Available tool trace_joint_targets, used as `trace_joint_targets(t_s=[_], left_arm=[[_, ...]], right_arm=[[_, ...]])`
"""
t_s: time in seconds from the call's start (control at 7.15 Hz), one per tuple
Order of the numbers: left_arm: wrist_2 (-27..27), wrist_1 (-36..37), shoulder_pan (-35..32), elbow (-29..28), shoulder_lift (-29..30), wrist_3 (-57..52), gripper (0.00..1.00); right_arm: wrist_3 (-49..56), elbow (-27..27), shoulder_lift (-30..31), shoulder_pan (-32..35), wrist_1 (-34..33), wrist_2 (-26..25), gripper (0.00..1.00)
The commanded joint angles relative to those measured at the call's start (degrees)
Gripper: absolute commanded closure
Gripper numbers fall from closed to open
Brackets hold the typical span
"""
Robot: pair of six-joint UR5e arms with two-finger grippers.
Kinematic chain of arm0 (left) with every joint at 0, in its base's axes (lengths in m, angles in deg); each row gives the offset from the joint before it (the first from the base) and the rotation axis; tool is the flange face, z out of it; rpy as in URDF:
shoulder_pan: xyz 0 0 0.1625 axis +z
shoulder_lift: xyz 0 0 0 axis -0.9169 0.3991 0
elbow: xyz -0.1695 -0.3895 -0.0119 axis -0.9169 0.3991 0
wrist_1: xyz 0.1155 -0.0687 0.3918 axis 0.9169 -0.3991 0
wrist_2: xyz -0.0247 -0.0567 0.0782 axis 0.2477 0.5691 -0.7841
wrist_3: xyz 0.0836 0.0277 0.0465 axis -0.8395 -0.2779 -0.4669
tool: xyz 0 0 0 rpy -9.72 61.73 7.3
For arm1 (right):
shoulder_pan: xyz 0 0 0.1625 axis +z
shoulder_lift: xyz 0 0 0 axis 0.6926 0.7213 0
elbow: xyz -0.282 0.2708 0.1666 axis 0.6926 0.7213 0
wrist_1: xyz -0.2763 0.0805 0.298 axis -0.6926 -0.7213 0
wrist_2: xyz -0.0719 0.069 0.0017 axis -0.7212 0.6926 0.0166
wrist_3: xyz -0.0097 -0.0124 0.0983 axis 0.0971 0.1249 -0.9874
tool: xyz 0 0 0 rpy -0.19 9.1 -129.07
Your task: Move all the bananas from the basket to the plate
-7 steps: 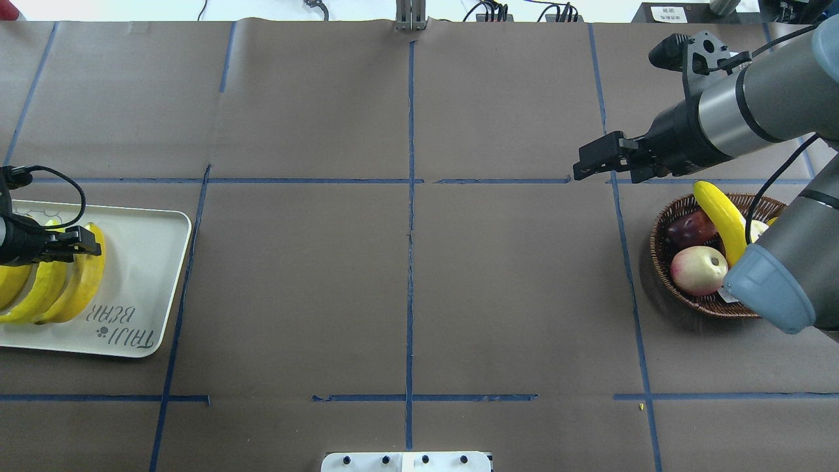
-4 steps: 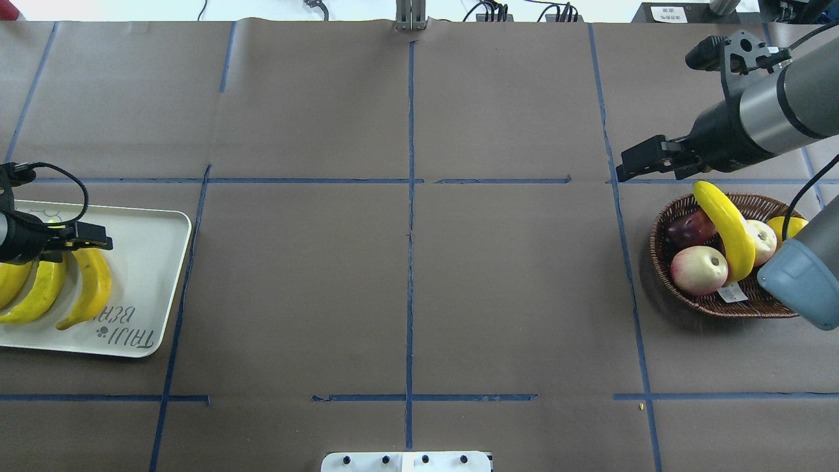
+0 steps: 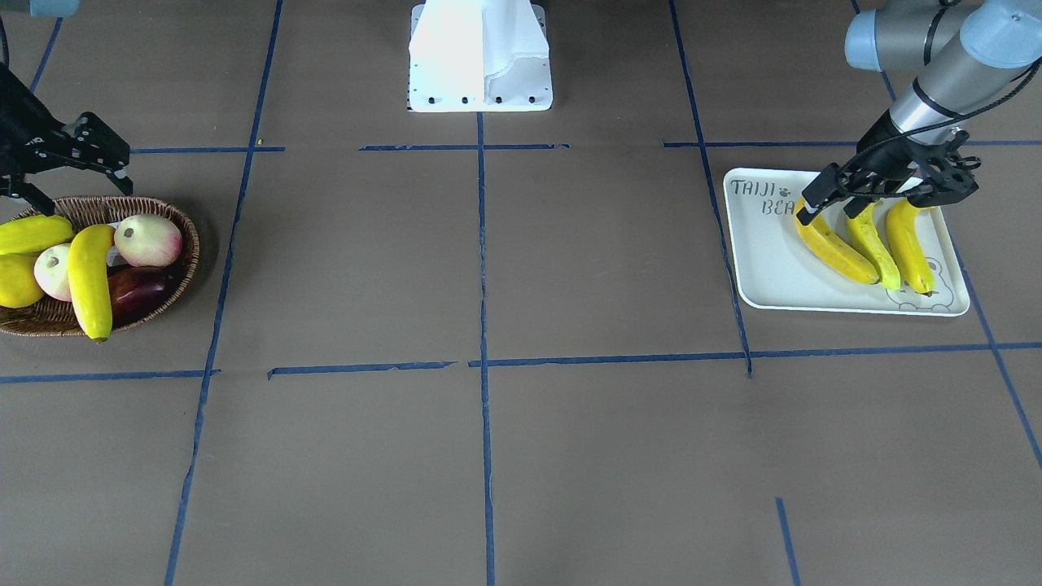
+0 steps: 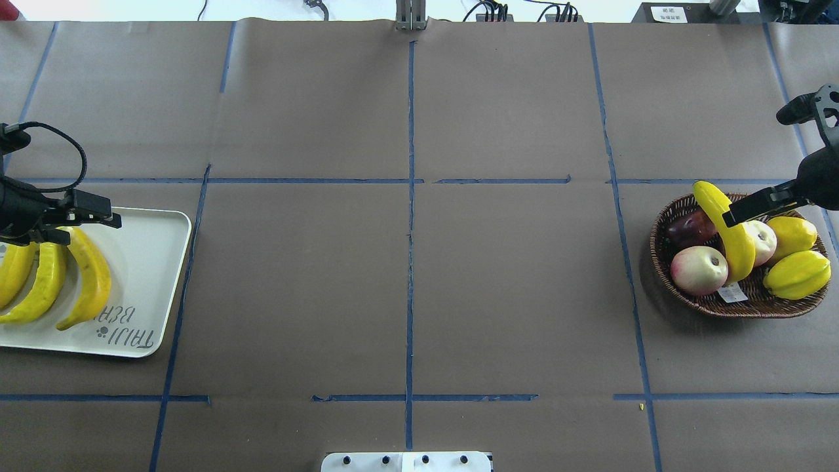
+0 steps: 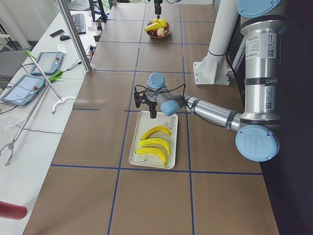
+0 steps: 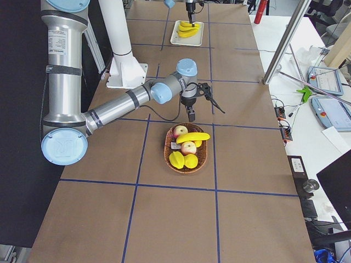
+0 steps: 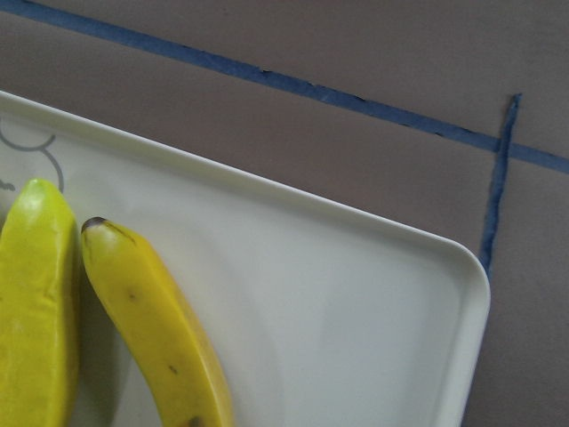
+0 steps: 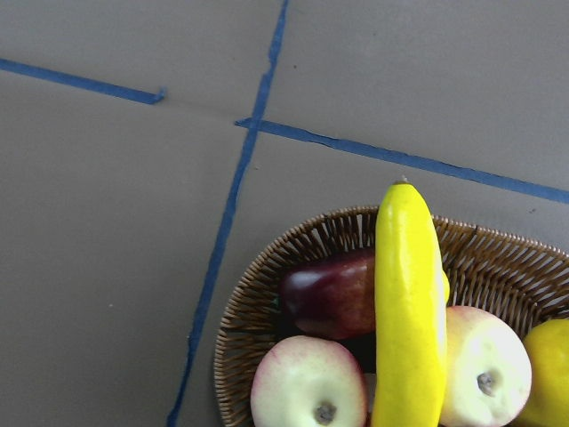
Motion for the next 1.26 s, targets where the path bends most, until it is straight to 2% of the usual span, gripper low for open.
trace_joint_targets(t_s=[0.0, 0.42, 1.12], left_arm=[[-0.1, 0.7, 0.1, -0.5, 2.1, 0.1, 0.01], [-0.2, 0.7, 0.2, -1.5, 3.5, 0.1, 0.01], [-0.2, 0.7, 0.2, -1.8, 4.4, 0.2, 0.01]], right_arm=[[0.6, 8.4, -4.4, -0.4, 0.3, -0.1, 0.01], [0.7, 12.8, -4.2, -2.6, 0.3, -2.2, 0.01], [0.7, 12.6, -1.7, -4.8, 0.2, -2.1, 0.02]])
